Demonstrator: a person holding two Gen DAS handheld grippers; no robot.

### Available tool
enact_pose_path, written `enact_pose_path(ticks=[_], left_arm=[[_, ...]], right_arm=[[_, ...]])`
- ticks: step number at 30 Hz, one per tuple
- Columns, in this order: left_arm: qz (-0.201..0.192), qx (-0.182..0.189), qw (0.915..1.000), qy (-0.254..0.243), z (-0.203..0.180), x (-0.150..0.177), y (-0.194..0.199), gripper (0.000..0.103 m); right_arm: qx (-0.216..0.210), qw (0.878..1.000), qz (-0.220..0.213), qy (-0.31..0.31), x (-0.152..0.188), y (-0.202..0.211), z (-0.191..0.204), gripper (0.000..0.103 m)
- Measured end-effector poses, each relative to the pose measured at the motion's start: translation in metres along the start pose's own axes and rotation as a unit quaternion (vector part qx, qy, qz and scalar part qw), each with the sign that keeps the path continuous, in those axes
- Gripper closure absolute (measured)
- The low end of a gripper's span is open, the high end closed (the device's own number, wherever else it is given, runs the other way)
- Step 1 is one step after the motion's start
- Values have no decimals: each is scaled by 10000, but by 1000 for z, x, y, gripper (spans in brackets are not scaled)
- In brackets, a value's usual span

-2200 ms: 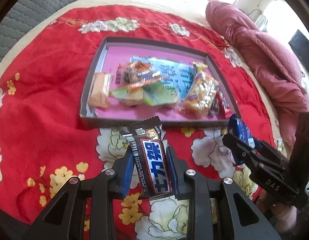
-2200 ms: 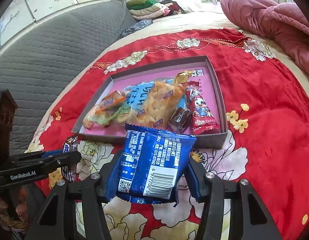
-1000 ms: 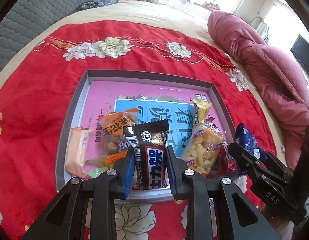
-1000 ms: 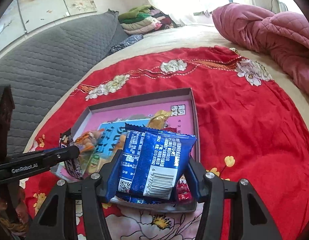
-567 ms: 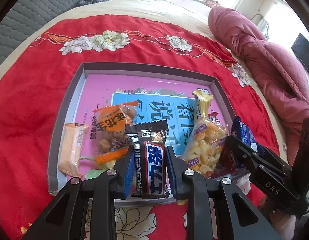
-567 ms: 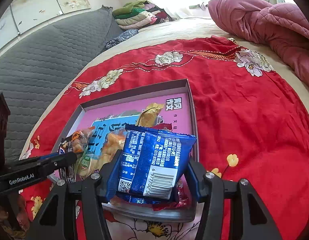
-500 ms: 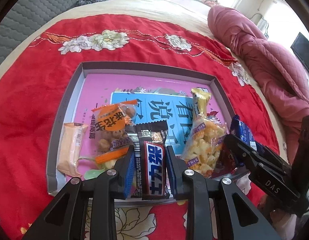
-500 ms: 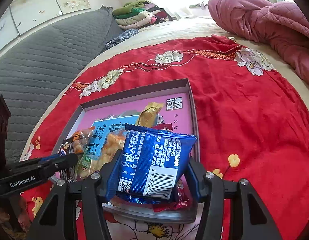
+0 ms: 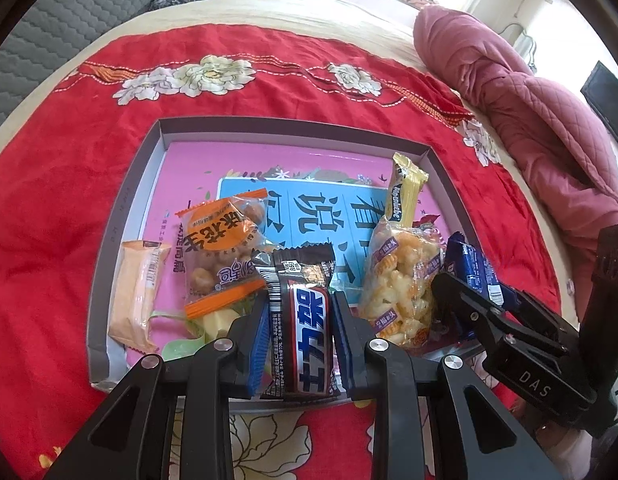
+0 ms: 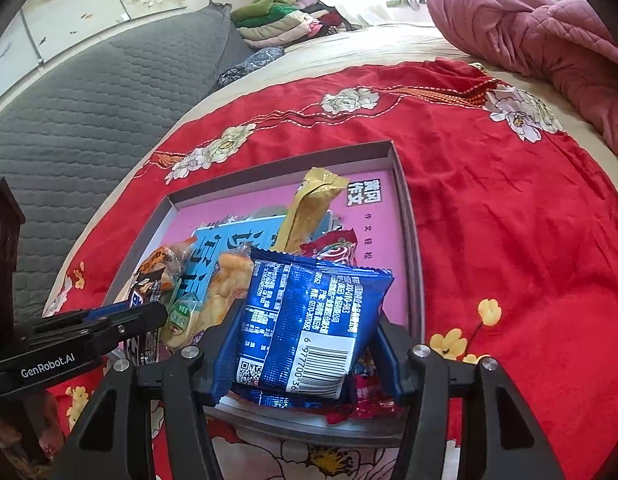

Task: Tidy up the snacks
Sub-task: 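Carry the chocolate bar with the left tool into the tray while the right tool carries the blue packet, then open the left tool to release the chocolate bar while the right tool releases the blue packet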

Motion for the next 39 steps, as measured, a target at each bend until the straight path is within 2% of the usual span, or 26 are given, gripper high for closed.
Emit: enact_pose_path(ticks=[7, 19, 22, 31, 33, 37, 39], left_arm=[[-6, -1, 10000, -6, 0, 0, 0, 73], [16, -9, 10000, -4, 1, -1, 2, 73], [22, -20, 10000, 3, 2, 0, 3, 73], [-57, -20, 9999, -90, 0, -1, 12, 61], [-83, -37, 9999, -110, -1, -1, 15, 56], [-122, -16, 9998, -143, -2, -1, 22, 54], [-151, -16, 9998, -164, -3, -1, 27, 49]], right_arm=[[35, 9999, 53, 125, 2, -2, 5, 45], [64, 9999, -63, -53, -3, 3, -2, 44], [90, 9999, -115, -28, -6, 6, -1, 39], [105, 9995, -296, -2, -12, 15, -1, 38], [105, 9992, -381, 29, -15, 20, 1, 37], [98, 9983, -559, 145, -20, 31, 8, 35], [77, 9973, -686, 231, -23, 40, 13, 33]])
Point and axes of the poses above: each gripper's, at about its wrist camera, not at the fingertips, and y roughly against the way its jaws point, z to its left, x to its underside, the point moved 9 cm from there along -y, roughly the way its jaws point, and after that the axes turned 9 degrees about -x, right-handed, at the moved point
